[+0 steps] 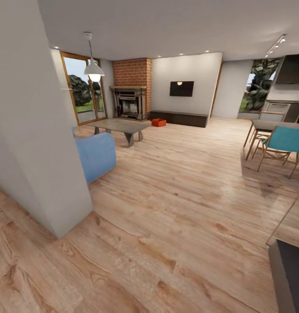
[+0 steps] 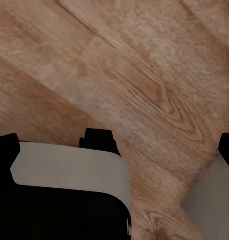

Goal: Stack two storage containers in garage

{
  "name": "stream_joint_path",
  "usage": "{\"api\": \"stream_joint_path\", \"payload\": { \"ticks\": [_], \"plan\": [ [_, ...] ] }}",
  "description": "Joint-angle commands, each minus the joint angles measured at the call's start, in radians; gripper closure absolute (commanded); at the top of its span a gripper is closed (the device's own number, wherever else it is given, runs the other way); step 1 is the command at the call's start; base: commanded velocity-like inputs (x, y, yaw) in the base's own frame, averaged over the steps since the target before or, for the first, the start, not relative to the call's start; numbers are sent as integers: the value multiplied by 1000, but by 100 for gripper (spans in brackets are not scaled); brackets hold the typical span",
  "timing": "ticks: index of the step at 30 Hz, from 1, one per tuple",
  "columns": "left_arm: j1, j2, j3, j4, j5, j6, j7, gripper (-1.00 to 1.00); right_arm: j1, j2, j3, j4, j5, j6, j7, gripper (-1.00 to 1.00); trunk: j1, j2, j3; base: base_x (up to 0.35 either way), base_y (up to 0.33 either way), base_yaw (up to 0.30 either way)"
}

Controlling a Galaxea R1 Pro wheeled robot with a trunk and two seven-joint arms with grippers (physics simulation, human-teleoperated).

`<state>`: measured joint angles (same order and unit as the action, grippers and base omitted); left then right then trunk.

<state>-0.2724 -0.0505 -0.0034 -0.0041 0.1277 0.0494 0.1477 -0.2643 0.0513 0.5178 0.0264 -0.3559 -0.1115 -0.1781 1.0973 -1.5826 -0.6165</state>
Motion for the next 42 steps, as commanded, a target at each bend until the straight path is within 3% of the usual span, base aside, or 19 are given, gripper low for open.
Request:
{"api": "stream_joint_path", "payload": {
  "ticks": [1, 24, 36, 42],
  "plan": [
    [0, 0, -1, 0, 9, 3, 3, -100, -1, 1, 8, 3, -9, -5, -1, -100, 1, 0, -1, 323, 0, -242],
    [-1, 0, -1, 0, 9, 3, 3, -100, -1, 1, 8, 3, -9, -5, -2, -100, 1, 0, -1, 322, 0, -225],
    [0, 0, -1, 0, 9, 3, 3, -100, -2, 2, 8, 3, -9, -4, -1, -100, 1, 0, -1, 322, 0, -9],
    [0, 0, -1, 0, 9, 3, 3, -100, -1, 1, 8, 3, -9, -4, 0, -100, 1, 0, -1, 322, 0, 220]
  ]
}}
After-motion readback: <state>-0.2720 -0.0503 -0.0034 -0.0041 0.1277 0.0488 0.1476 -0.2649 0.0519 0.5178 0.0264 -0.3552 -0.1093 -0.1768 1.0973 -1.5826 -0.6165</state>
